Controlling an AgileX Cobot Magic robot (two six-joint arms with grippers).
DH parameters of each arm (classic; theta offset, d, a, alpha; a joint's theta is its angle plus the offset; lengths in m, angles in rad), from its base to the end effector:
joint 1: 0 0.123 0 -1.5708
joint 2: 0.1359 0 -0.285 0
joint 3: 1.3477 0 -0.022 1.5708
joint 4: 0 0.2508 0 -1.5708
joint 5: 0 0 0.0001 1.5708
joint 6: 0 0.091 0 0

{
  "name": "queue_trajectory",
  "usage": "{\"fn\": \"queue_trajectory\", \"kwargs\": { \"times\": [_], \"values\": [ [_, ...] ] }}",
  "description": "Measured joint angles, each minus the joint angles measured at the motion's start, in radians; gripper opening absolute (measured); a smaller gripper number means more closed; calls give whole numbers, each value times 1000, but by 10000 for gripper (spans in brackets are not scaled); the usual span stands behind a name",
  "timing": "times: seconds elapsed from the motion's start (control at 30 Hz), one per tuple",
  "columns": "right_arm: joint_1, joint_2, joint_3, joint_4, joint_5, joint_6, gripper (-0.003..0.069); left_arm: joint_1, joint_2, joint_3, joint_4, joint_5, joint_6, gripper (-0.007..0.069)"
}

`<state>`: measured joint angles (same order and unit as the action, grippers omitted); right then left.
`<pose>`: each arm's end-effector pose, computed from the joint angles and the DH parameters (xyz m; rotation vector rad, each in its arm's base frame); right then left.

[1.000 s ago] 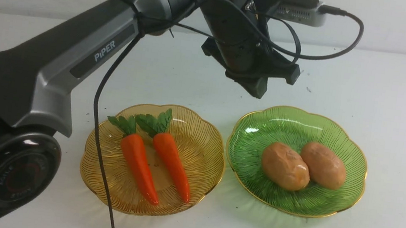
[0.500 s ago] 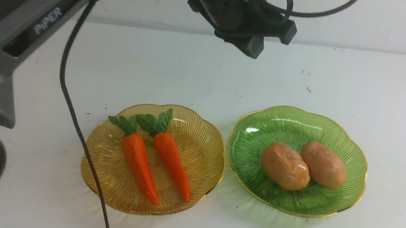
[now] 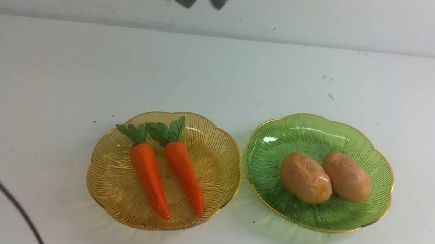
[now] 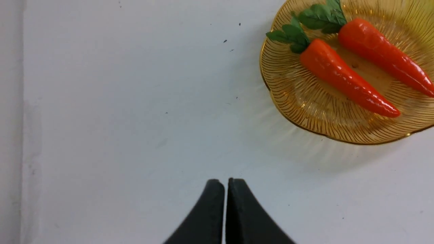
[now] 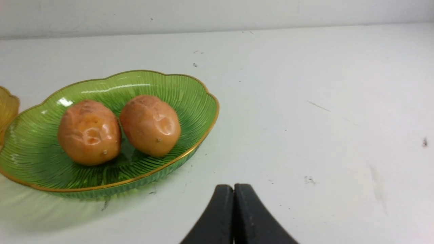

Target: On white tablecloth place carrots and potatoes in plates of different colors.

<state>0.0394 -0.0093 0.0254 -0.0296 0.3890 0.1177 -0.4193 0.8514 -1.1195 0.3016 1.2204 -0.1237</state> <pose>0.0523 0.0010 0.1702 0.0558 1.8884 0.0780 0.1273 -0.0289 0.4030 0.3497 2.3551 0.1363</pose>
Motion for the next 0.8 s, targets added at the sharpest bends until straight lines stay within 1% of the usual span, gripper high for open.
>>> {"fn": "queue_trajectory", "kwargs": {
  "times": [0.07,0.2,0.3,0.37,0.4,0.43,0.6,0.7,0.8],
  "values": [
    [-17,0,0,0,0,0,-15,0,-65,47,-1,-3,-11,-3],
    [-19,0,0,0,0,0,-15,0,-219,160,-33,-7,-57,-3],
    [-19,0,0,0,0,0,-15,0,-344,281,-53,-74,-85,-3],
    [-19,0,0,0,0,0,-15,0,-434,371,-53,-167,-101,-3],
    [-19,0,0,0,0,0,-15,0,-488,429,-53,-260,-129,-3],
    [-19,0,0,0,0,0,-15,0,-537,493,-54,-353,-168,-3],
    [-19,0,0,0,0,0,-15,0,-655,657,-54,-727,-352,-3],
    [-19,0,0,0,0,0,-15,0,-665,708,-50,-834,-378,-3],
    [-19,0,0,0,0,0,-15,0,-665,721,-50,-836,-384,-3]
  ]
}}
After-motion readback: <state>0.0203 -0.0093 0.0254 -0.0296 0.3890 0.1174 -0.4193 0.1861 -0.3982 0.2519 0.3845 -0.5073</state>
